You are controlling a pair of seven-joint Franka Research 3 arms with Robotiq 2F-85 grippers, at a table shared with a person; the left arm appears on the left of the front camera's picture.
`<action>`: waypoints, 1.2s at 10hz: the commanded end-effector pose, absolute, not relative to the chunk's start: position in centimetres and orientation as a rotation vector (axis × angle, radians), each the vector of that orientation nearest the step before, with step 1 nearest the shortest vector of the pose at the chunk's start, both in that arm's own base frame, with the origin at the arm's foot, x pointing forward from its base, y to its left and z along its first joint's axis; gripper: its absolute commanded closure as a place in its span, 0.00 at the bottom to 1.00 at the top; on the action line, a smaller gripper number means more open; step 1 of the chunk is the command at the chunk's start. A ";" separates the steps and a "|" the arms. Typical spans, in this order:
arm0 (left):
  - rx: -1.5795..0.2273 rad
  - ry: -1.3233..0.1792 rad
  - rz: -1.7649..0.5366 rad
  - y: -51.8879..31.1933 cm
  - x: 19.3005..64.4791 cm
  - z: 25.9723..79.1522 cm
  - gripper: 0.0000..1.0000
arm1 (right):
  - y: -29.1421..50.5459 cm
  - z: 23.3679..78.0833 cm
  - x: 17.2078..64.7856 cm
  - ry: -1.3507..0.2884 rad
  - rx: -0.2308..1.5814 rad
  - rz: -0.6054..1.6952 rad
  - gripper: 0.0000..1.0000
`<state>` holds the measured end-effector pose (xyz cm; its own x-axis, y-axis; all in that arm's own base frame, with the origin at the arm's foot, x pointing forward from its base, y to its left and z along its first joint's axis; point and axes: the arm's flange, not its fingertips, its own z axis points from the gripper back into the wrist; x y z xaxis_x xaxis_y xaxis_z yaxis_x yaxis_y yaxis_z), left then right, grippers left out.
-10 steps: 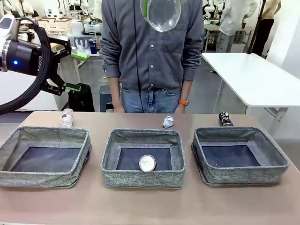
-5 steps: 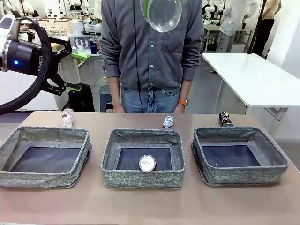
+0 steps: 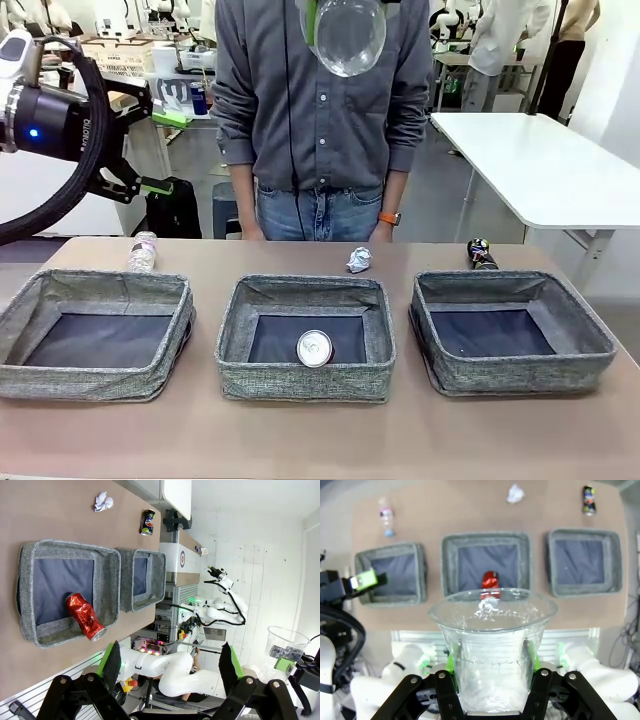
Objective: Sort the waste into the appropriate baskets.
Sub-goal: Place the picked waste into the Fabric basket indicated by the person.
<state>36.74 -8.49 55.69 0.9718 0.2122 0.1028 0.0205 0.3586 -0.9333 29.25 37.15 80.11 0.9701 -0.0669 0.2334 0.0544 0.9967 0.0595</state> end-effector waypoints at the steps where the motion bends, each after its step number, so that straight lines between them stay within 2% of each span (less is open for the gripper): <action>1: -1.203 -0.228 0.107 -8.4 36.7 55.6 0.00 | 37.1 80.6 29.2 -0.241 0.061 -0.055 0.42; 12: -1.203 -0.228 0.107 -8.4 36.7 55.6 0.00 | 37.1 80.6 29.2 -0.241 0.061 -0.055 0.42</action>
